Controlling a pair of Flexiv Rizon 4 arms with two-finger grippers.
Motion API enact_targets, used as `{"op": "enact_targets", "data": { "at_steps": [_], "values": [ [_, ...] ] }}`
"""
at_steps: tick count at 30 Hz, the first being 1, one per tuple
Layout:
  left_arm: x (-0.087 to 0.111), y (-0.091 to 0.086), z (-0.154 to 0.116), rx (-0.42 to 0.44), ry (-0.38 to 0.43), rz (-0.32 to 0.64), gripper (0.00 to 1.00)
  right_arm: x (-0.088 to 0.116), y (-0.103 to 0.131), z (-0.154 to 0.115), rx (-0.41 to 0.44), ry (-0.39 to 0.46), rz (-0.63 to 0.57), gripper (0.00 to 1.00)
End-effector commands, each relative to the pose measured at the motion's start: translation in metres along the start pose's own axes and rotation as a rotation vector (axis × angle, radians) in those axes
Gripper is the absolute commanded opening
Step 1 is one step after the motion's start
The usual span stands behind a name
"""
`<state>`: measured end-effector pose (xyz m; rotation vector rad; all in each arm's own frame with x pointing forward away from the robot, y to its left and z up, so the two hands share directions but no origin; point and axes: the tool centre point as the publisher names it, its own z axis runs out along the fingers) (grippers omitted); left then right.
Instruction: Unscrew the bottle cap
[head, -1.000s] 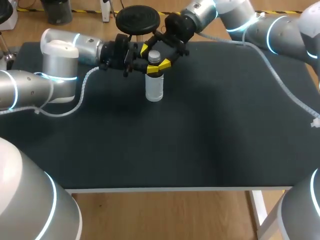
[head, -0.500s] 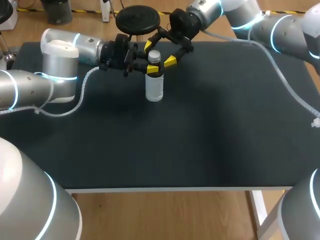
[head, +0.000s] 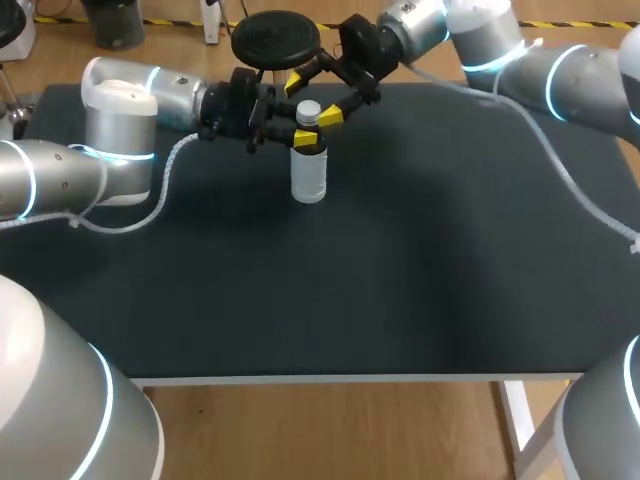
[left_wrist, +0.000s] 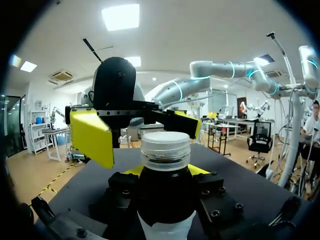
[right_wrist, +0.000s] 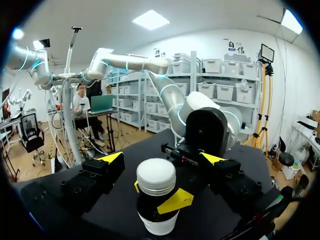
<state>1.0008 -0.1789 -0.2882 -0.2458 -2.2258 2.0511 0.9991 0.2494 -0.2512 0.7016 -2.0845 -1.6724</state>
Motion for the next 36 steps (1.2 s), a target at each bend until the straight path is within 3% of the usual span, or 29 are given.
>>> {"op": "enact_targets", "data": {
  "at_steps": [1,13,16,23,36],
  "values": [
    [-0.002,0.001,0.0,0.002,0.005,0.0,0.0,0.014,0.008,0.006,0.003,-0.215,-0.004,1.0],
    [-0.002,0.001,0.0,0.002,0.005,0.0,0.0,0.019,0.014,0.006,-0.007,-0.358,0.007,1.0],
    [-0.002,0.001,0.0,0.002,0.005,0.0,0.0,0.019,0.012,0.006,0.03,-0.394,0.019,1.0],
    [-0.002,0.001,0.0,0.002,0.005,0.0,0.0,0.017,0.008,0.006,-0.002,-0.486,0.053,1.0],
    [-0.002,0.001,0.0,0.002,0.005,0.0,0.0,0.016,0.003,0.01,-0.04,-0.578,0.076,1.0]
  ]
}}
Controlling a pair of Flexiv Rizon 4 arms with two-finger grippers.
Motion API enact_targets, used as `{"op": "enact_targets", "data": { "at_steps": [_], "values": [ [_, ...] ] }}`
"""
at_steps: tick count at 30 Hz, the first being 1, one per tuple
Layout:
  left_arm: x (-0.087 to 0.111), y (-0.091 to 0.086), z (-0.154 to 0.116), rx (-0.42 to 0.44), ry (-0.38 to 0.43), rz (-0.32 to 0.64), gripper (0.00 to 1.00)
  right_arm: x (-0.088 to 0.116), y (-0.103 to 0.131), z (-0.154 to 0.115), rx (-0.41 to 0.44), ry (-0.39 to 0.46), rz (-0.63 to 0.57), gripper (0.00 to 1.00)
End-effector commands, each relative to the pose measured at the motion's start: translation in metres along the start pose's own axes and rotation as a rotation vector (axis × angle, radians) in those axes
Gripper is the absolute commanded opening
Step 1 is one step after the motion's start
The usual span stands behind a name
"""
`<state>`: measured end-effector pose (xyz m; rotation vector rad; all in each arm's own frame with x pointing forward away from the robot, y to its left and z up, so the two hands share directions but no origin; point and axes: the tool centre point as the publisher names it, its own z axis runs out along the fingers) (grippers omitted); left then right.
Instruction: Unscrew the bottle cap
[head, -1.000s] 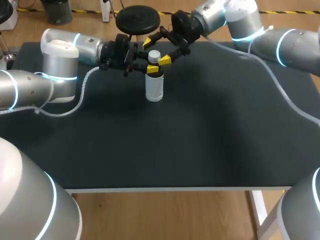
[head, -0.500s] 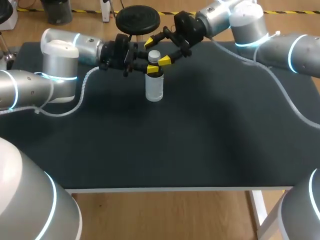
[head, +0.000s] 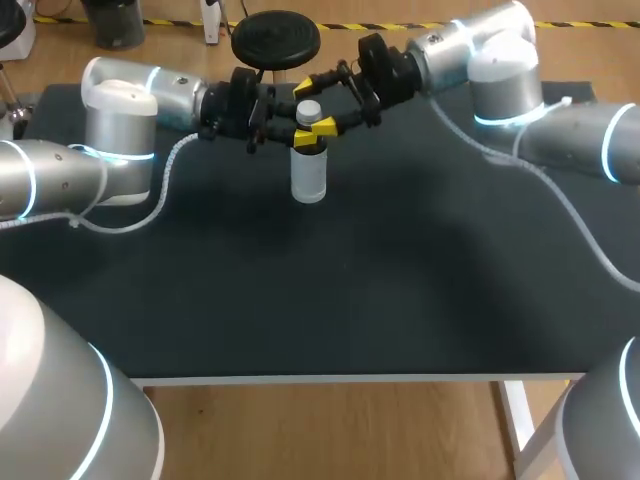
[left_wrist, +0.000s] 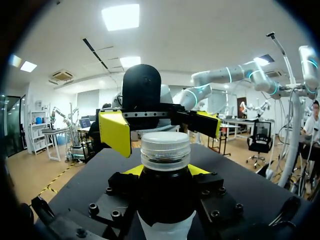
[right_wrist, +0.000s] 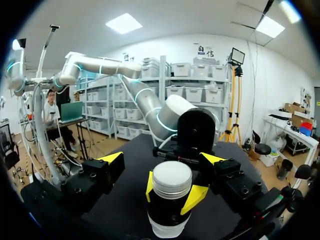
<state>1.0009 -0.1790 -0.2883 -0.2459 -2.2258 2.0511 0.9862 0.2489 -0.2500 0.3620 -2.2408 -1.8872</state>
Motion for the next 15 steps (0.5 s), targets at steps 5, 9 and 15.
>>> {"op": "enact_targets", "data": {
  "at_steps": [5,9,15],
  "values": [
    [-0.002,0.0013,-0.0001,0.002,0.005,0.0,0.0,0.0047,-0.0003,0.0041,-0.02,-0.299,0.01,1.0],
    [-0.002,0.0013,-0.0001,0.002,0.005,0.0,0.0,0.0038,-0.001,0.0057,-0.022,-0.311,0.015,1.0],
    [-0.002,0.0013,-0.0001,0.002,0.005,0.0,0.0,0.0024,-0.0006,0.007,-0.02,-0.327,0.018,1.0]
  ]
}}
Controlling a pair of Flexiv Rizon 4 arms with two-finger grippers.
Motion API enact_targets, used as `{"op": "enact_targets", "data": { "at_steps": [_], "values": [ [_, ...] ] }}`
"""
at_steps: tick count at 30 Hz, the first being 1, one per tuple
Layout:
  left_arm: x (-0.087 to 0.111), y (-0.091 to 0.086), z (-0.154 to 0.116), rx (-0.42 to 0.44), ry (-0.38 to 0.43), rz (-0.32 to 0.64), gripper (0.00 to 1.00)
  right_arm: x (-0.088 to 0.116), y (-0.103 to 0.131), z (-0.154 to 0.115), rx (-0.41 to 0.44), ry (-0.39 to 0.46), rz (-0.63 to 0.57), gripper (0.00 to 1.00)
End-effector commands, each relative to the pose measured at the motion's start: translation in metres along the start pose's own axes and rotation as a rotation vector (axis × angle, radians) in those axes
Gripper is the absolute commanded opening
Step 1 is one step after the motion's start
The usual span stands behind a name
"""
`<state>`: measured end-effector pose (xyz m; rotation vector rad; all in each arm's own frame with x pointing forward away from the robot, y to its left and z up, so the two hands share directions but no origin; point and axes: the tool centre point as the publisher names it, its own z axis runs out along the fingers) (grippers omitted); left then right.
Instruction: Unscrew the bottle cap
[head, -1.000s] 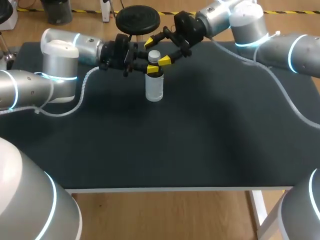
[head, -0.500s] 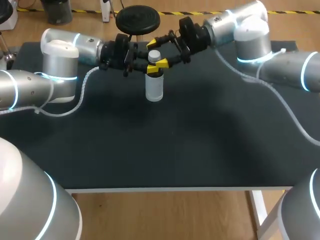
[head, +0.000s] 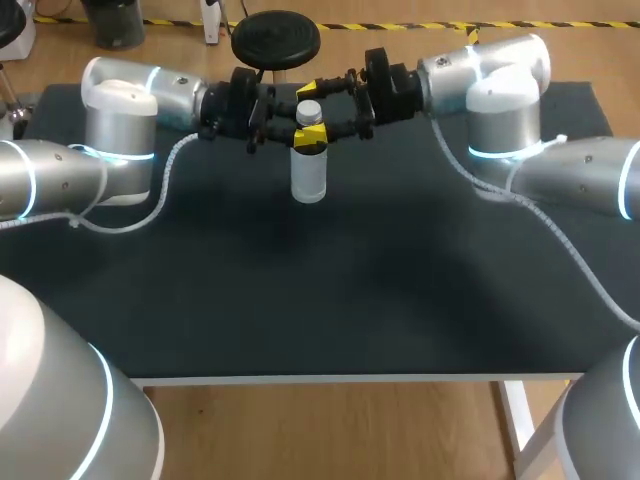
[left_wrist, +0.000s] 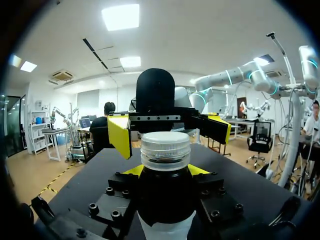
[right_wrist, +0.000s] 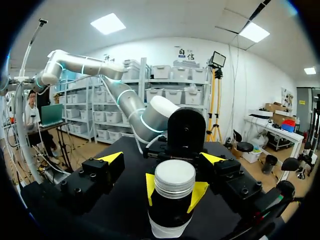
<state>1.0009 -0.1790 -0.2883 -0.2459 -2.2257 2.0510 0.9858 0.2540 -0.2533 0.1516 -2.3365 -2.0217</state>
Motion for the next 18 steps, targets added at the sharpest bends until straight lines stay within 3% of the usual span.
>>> {"op": "enact_targets", "data": {
  "at_steps": [1,18],
  "values": [
    [-0.002,0.0013,-0.0001,0.002,0.005,0.0,0.0,0.0034,0.0021,0.001,0.002,-0.126,-0.001,1.0],
    [-0.002,0.0013,-0.0001,0.002,0.005,0.0,0.0,0.0002,-0.0001,0.0018,-0.001,-0.159,0.018,1.0]
  ]
}}
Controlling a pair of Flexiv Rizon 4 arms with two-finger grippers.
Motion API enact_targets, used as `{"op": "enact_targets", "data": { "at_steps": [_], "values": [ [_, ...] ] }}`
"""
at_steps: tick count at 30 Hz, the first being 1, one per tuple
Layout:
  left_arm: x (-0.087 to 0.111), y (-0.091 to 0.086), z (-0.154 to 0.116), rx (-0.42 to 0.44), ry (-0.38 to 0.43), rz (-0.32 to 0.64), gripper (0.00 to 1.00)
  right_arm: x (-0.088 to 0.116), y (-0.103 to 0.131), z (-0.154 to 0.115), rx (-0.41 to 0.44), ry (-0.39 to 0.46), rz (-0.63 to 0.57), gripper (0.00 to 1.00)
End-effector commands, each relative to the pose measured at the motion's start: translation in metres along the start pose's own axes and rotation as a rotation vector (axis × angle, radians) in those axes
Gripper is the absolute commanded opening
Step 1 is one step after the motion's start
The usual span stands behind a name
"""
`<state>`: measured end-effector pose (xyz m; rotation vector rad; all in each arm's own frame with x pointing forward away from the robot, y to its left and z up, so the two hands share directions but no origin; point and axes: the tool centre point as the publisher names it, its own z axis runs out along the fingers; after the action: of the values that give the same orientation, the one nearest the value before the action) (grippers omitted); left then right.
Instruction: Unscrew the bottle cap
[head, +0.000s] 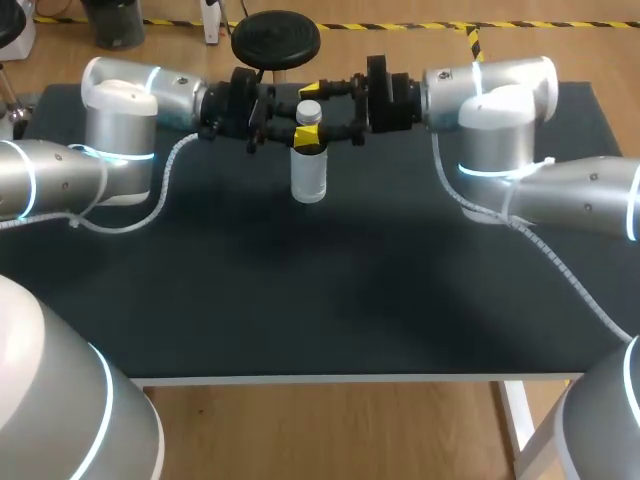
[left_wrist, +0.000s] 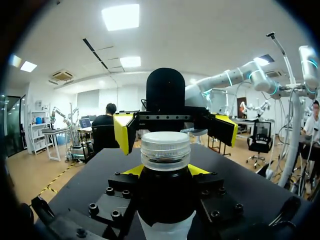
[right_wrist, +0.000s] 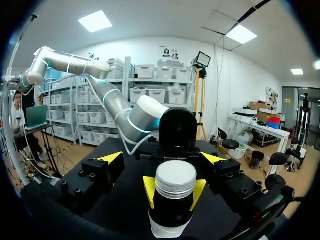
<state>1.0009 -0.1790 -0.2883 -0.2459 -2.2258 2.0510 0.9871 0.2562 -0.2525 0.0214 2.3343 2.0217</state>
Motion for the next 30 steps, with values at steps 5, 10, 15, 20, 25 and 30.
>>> {"op": "enact_targets", "data": {
  "at_steps": [5,10,15,20,25,30],
  "values": [
    [-0.002,0.0013,-0.0001,0.002,0.005,0.0,0.0,0.001,-0.003,0.0007,-0.003,-0.004,0.005,0.94],
    [-0.002,0.0013,-0.0001,0.002,0.005,0.0,0.0,0.001,-0.0028,0.0009,-0.006,-0.001,0.004,0.33],
    [-0.002,0.0013,-0.0001,0.002,0.005,0.0,0.0,0.001,-0.0019,0.001,-0.007,0.002,0.002,0.03],
    [-0.002,0.0013,-0.0001,0.002,0.005,0.0,0.0,0.0008,-0.0017,0.0008,-0.005,0.007,-0.001,0.0],
    [-0.002,0.0013,-0.0001,0.002,0.005,0.0,0.0,-0.0009,-0.0021,0.0015,-0.002,0.052,-0.018,0.0],
    [-0.002,0.0013,-0.0001,0.002,0.005,0.0,0.0,-0.0051,-0.0024,0.0032,-0.015,0.186,-0.047,0.0]
  ]
}}
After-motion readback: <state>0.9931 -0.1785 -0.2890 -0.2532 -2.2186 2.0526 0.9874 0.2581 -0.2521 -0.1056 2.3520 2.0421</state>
